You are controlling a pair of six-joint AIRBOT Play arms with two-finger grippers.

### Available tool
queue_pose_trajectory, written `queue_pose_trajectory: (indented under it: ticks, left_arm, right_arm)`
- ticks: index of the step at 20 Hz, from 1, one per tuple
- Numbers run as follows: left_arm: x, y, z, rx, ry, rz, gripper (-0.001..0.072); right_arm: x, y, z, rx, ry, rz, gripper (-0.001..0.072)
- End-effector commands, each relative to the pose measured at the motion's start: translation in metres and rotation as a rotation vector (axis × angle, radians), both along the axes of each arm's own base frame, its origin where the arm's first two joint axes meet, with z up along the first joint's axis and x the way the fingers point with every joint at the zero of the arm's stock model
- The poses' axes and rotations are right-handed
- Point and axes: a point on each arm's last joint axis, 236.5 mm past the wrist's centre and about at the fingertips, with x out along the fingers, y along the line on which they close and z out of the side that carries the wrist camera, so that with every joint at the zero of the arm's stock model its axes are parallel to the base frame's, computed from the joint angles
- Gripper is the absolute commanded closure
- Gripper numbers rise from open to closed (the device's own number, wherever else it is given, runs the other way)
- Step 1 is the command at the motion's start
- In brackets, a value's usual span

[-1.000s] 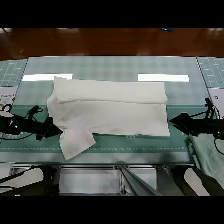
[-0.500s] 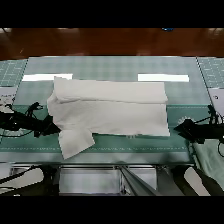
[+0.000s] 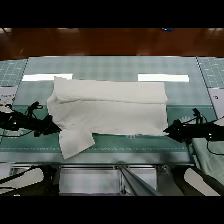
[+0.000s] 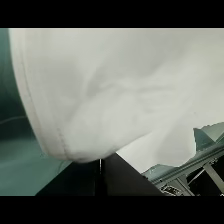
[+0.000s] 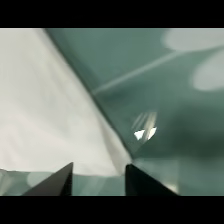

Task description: Fold the shirts.

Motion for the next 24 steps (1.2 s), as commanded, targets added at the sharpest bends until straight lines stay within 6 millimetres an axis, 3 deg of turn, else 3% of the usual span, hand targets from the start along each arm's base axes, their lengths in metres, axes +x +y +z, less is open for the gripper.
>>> queue_pose_trajectory:
  ticks: [1,3,6,9,11,13,17,24]
  left_arm:
    - [0.001,0.0,0.0,0.0,-0.003,0.002,0.0686]
    - [0.001,0.0,0.001,-0.001,-0.002,0.001,0.0686]
    - [0.012,0.003,0.008,0.005,-0.036,0.002,0.0686]
    - [0.047,-0.001,0.04,-0.045,-0.189,-0.008,0.0687]
    - [0.061,0.006,0.051,-0.043,-0.203,0.01,0.0686]
    - [0.079,0.01,0.062,-0.025,-0.257,0.005,0.0687]
    - [0.138,0.016,0.086,-0.014,-0.358,0.052,0.0686]
    - [0.241,0.008,0.09,-0.017,-0.399,0.009,0.0686]
  right_arm:
    - [0.028,0.011,-0.014,-0.003,-0.026,0.007,0.0481]
    - [0.036,0.016,-0.01,-0.006,-0.051,0.064,0.0693]
    - [0.046,0.014,0.016,-0.015,-0.122,0.146,0.0694]
    - [0.06,-0.005,0.052,-0.094,-0.211,0.172,0.0694]
    - [0.062,-0.012,0.066,-0.118,-0.22,0.206,0.0694]
    - [0.078,-0.018,0.076,-0.143,-0.263,0.19,0.0694]
    - [0.126,-0.024,0.081,-0.106,-0.329,0.161,0.0694]
    - [0.197,-0.025,0.066,0.017,-0.35,0.133,0.0694]
